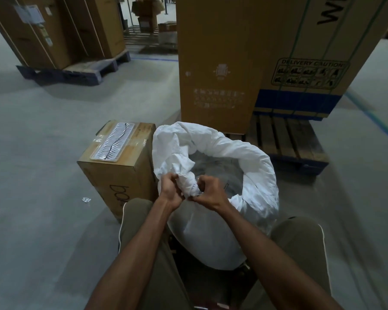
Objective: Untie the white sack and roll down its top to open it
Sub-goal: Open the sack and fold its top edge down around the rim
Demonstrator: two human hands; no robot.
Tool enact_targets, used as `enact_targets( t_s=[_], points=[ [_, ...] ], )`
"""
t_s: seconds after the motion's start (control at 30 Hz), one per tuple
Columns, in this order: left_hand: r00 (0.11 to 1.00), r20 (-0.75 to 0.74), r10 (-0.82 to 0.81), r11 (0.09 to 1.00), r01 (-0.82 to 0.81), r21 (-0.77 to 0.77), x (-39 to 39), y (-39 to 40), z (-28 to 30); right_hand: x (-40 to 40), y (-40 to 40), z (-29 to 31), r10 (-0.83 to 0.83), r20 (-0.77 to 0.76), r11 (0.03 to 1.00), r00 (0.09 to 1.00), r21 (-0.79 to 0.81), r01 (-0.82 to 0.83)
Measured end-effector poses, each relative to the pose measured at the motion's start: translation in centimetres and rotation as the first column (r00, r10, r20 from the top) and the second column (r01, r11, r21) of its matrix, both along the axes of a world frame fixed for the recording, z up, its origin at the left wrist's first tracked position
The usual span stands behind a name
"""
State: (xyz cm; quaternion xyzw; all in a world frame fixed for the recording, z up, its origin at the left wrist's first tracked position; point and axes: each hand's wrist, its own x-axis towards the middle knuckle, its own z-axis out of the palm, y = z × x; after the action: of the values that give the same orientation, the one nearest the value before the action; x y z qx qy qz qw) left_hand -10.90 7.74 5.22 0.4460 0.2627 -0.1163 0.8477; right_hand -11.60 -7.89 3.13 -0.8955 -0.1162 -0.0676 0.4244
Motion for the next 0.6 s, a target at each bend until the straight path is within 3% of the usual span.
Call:
enact_targets(
  t_s=[0.1, 0.17, 0.37, 0.47, 0.53, 0.6],
  points=[
    [0.995, -0.094, -0.039, 0.937, 0.069, 0.344, 0.7, 1.2, -0.1, -0.4, 1.2, -0.7, -0.071, 0.066, 0.981, 0.995, -0.177, 0.081],
    [0.998, -0.055, -0.014, 0.888, 0.037, 0.457, 1.0, 1.7, 0.0, -0.7, 2.1, -1.2, -0.046, 0.114, 0.948, 0.992, -0.309, 0.080],
    [0.997, -0.074, 0.031, 0.950, -0.006, 0.312, 4.3, 1.9, -3.6, -1.6, 2.9, -1.8, 0.077, 0.254, 0.840, 0.964, -0.537, 0.074],
    [0.997, -0.081, 0.004, 0.990, 0.007, 0.143, 4.8, 2.2, -2.3, -0.9, 2.1, -1.3, -0.007, 0.114, 0.937, 0.993, -0.346, 0.046],
    [1.000, 0.003, 0.002, 0.999, -0.002, -0.038, 4.1, 2.1, 0.1, -0.3, 1.9, -0.5, -0.001, -0.156, 1.000, 0.988, -0.011, 0.000],
    [1.000, 0.031, 0.002, 0.993, 0.001, -0.116, 3.4, 2.0, 1.3, 0.2, 2.1, 0.4, 0.074, -0.368, 0.968, 0.927, 0.250, 0.022]
  ],
)
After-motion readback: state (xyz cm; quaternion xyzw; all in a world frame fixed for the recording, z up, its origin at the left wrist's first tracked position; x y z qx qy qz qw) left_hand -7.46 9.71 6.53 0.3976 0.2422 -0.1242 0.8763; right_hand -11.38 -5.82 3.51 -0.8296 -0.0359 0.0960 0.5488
